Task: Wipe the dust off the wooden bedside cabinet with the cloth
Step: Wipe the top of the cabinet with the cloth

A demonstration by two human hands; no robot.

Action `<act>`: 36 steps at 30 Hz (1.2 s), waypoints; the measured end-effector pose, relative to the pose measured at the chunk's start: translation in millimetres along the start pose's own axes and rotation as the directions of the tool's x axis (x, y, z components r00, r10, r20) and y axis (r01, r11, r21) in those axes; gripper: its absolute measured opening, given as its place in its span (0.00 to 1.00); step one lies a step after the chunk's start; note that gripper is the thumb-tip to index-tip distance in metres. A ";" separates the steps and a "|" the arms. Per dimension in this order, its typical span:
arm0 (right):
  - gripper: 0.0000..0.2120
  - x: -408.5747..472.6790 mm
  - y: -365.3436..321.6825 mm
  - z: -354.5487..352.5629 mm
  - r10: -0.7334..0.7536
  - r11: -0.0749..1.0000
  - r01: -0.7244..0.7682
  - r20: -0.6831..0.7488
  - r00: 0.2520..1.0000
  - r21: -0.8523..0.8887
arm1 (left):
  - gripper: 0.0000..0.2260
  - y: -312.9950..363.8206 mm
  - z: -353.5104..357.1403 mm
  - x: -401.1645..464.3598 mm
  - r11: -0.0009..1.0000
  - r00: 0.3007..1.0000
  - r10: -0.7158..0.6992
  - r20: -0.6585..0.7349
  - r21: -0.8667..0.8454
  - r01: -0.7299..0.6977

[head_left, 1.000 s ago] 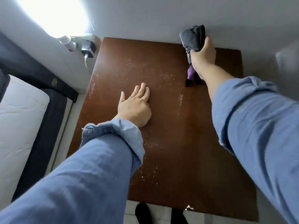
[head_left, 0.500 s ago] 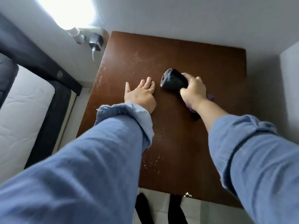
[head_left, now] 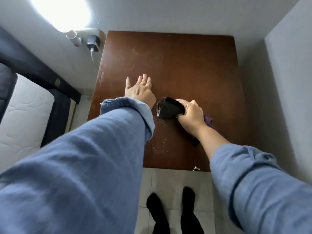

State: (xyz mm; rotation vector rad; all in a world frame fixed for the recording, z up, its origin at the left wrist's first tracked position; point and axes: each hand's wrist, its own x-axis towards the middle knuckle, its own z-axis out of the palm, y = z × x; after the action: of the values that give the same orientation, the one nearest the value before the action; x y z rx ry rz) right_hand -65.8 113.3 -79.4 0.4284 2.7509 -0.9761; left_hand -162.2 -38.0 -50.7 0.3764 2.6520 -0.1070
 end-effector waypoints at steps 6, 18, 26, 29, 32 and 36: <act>0.24 0.0 -3.6 2.1 0.081 0.997 -0.081 -0.003 0.997 0.003 | 0.27 -5.7 51.2 -99.3 0.998 1.000 0.003 -0.007 -0.057 -0.003; 0.24 -64.7 30.2 16.0 0.027 1.000 -0.028 0.072 0.997 0.010 | 0.29 -4.8 74.4 -150.0 0.986 0.981 -0.119 0.150 -0.097 0.135; 0.21 -141.1 57.3 21.9 -0.041 0.993 0.011 0.264 0.964 0.116 | 0.28 -1.4 86.8 -150.6 0.979 0.982 -0.168 0.090 -0.106 0.177; 0.17 -155.2 56.9 4.5 -0.095 0.993 0.054 0.444 0.891 0.104 | 0.28 -0.2 87.8 -151.0 0.979 0.981 -0.173 0.083 -0.093 0.180; 0.13 -156.7 53.0 -17.8 -0.103 0.969 -0.008 0.430 0.897 0.249 | 0.27 -1.1 87.8 -150.3 0.981 0.981 -0.168 0.099 -0.076 0.176; 0.15 -129.8 42.2 -41.3 -0.002 0.870 -0.203 0.415 0.910 0.450 | 0.27 -1.7 81.3 -149.7 0.983 0.978 -0.154 0.139 -0.076 0.166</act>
State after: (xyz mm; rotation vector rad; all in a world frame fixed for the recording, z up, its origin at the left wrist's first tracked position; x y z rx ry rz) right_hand 66.8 144.3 -37.0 0.3843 2.0763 -1.5348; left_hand 0.7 -87.6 -55.7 0.1220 2.5417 -0.0646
